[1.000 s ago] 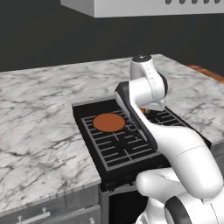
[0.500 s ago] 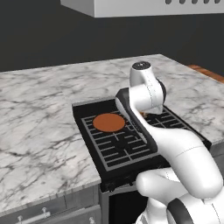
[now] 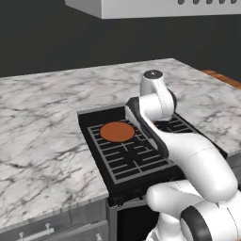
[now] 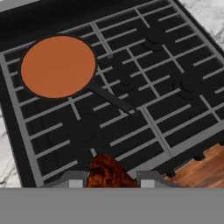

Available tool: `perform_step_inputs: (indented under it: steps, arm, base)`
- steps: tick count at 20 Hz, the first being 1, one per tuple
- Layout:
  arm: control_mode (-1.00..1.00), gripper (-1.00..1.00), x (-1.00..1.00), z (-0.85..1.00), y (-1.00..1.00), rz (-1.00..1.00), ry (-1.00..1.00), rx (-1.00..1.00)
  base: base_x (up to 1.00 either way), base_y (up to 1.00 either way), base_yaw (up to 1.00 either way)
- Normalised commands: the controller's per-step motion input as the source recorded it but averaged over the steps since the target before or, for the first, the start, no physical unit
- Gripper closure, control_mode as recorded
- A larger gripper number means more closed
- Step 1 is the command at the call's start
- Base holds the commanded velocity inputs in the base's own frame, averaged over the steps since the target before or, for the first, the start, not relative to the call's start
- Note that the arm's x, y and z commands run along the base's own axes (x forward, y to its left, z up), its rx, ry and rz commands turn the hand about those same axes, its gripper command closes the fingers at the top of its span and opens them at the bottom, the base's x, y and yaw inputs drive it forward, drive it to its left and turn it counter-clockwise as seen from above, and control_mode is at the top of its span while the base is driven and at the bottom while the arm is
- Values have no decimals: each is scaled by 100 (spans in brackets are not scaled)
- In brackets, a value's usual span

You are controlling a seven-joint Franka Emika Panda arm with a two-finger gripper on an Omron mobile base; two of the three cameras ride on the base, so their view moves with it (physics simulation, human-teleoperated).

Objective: Retrieve the chicken drumstick from the fridge and place it on the saucepan with marinade on the stove.

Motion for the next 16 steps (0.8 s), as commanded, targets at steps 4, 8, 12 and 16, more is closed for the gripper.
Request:
perform_step_inputs:
  steps: [4, 8, 12, 16]
  arm:
    - [-100, 100, 39, -10, 2, 11, 0, 0]
    - [-100, 100, 35, -14, 8, 7, 0, 0]
    - [-100, 100, 29, -16, 11, 3, 0, 0]
    - [-100, 100, 30, -13, 11, 0, 0, 0]
  base:
    - [0, 0, 0]
    - [0, 0, 0]
    - [0, 0, 0]
    - [0, 0, 0]
